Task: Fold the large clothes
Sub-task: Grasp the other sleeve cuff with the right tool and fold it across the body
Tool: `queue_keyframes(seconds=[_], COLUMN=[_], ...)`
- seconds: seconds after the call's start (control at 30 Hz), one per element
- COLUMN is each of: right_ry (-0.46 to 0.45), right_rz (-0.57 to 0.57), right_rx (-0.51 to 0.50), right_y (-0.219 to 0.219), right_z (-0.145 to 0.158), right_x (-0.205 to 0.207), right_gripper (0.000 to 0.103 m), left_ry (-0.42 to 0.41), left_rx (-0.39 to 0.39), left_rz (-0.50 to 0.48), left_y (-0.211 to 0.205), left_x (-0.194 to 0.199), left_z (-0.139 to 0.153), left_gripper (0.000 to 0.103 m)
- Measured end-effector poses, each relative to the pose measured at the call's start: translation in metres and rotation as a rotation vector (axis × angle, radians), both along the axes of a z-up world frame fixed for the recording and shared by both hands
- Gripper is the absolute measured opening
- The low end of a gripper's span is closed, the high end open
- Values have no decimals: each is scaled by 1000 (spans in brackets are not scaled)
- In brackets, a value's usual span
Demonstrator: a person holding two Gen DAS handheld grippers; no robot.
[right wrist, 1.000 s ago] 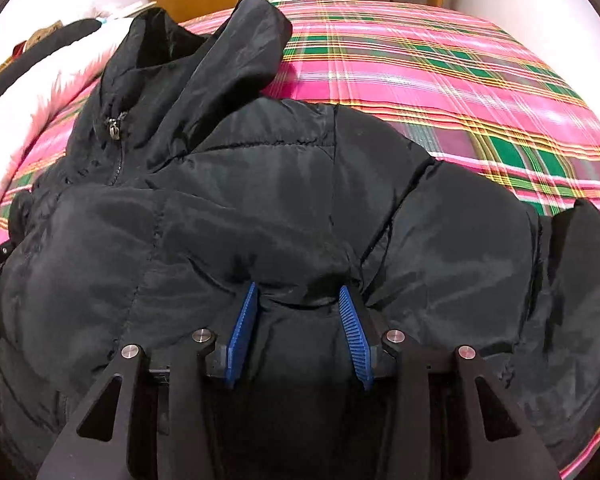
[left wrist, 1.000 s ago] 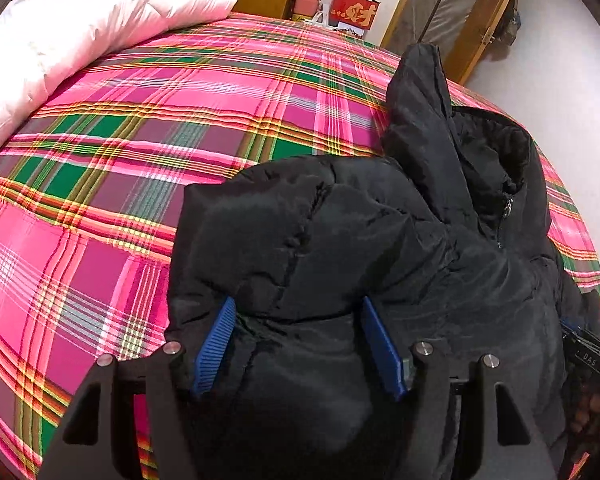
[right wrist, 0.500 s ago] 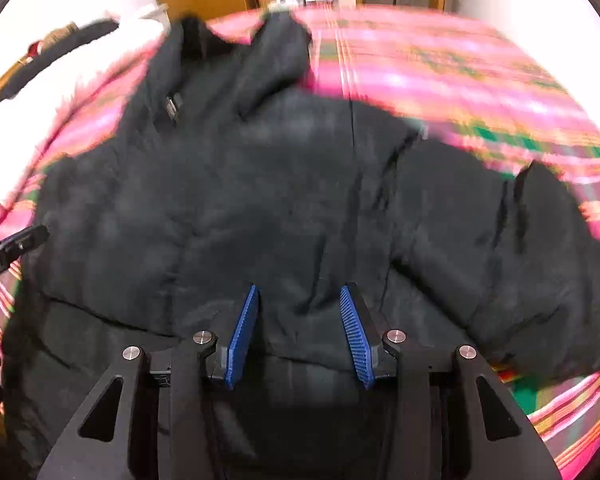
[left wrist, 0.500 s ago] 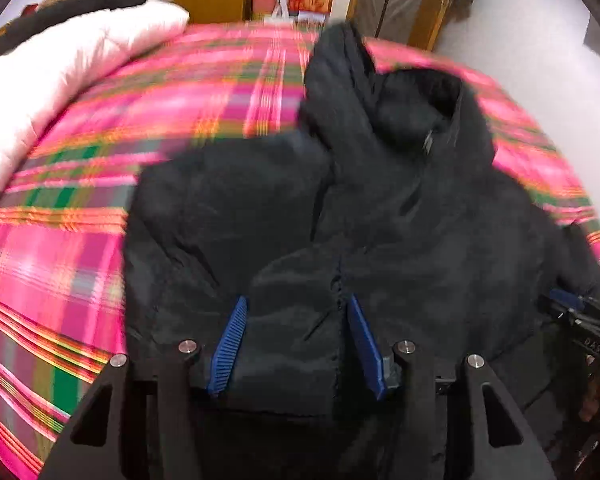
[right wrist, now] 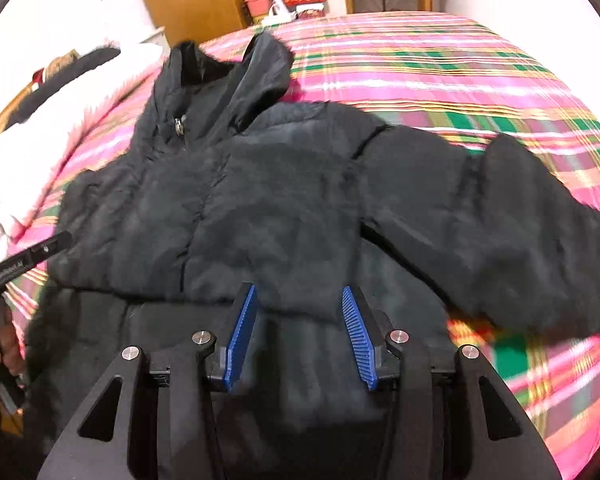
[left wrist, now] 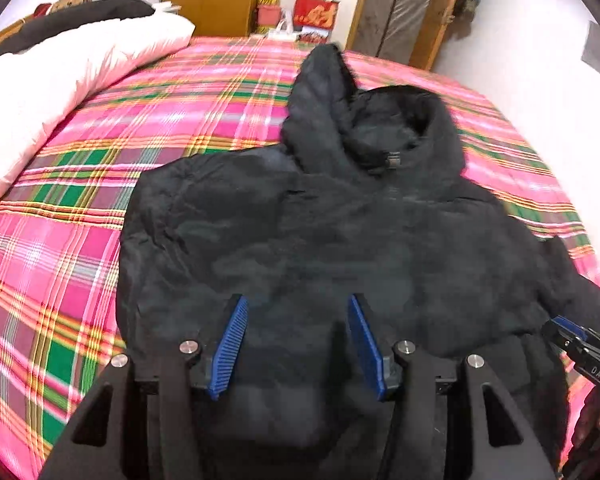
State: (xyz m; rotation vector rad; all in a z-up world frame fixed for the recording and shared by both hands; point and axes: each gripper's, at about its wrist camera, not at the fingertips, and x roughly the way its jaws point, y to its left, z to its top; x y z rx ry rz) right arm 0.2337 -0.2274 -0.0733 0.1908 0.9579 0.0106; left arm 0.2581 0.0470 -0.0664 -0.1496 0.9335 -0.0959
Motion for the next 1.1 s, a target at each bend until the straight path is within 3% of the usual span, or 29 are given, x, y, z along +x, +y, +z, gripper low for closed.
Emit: queue_keyframes(seconds=[0.13, 0.2, 0.33, 0.63, 0.8, 1.1], right_ry=[-14, -8, 20, 19, 8, -75], right_rz=[-95, -155, -293, -572, -791, -879], right_rx=[14, 23, 48, 193, 360, 412], right_y=[-38, -60, -111, -202, -257, -304], right_z=[13, 15, 10, -17, -45, -50], right_x=[-43, -60, -82, -86, -92, -76], right_gripper=[46, 55, 57, 57, 57, 55], left_ry=[-30, -36, -51, -73, -85, -64], left_rx=[6, 4, 37, 55, 55, 79], left_rz=[-67, -92, -145, -149, -113, -93], left_y=[-27, -38, -57, -61, -48, -43], left_x=[-32, -44, -52, -19, -9, -1], left_z=[12, 14, 12, 13, 16, 7], left_gripper=[54, 54, 54, 54, 54, 54])
